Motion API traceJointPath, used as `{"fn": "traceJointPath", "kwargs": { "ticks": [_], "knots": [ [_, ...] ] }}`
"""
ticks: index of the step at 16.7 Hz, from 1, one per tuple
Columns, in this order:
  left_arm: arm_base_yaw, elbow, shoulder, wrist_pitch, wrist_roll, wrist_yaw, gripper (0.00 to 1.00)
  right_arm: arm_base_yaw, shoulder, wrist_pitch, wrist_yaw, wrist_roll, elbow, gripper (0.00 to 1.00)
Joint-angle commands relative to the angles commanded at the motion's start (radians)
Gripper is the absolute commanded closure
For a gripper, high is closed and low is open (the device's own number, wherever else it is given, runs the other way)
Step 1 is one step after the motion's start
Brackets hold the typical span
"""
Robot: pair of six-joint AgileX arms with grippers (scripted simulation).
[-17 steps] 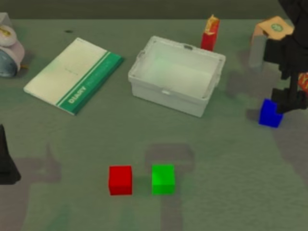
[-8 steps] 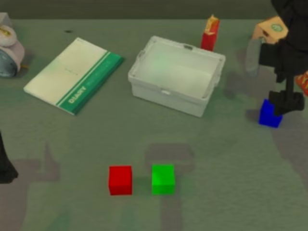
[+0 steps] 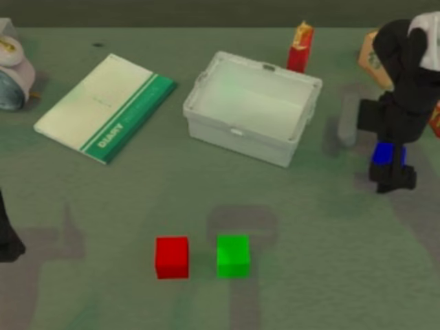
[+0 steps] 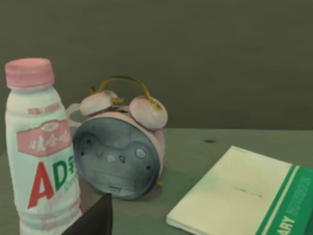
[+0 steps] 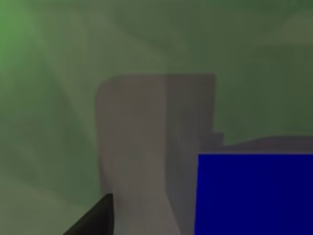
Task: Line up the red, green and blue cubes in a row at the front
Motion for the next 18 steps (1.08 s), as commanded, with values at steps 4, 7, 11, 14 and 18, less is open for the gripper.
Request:
{"fn": "traceJointPath", "kwargs": {
  "ticks": [4, 7, 11, 14, 18],
  "knots": [
    [0.000, 0.000, 0.000, 0.000, 0.000, 0.000, 0.00, 0.000, 0.001, 0.001, 0.000, 0.000, -0.001, 0.00],
    [0.000, 0.000, 0.000, 0.000, 0.000, 0.000, 0.00, 0.000, 0.001, 0.001, 0.000, 0.000, -0.001, 0.23],
    [0.000, 0.000, 0.000, 0.000, 0.000, 0.000, 0.00, 0.000, 0.001, 0.001, 0.000, 0.000, -0.001, 0.53],
    [0.000, 0.000, 0.000, 0.000, 0.000, 0.000, 0.00, 0.000, 0.001, 0.001, 0.000, 0.000, -0.001, 0.75],
    [0.000, 0.000, 0.000, 0.000, 0.000, 0.000, 0.00, 0.000, 0.001, 0.001, 0.000, 0.000, -0.001, 1.00]
  ]
}}
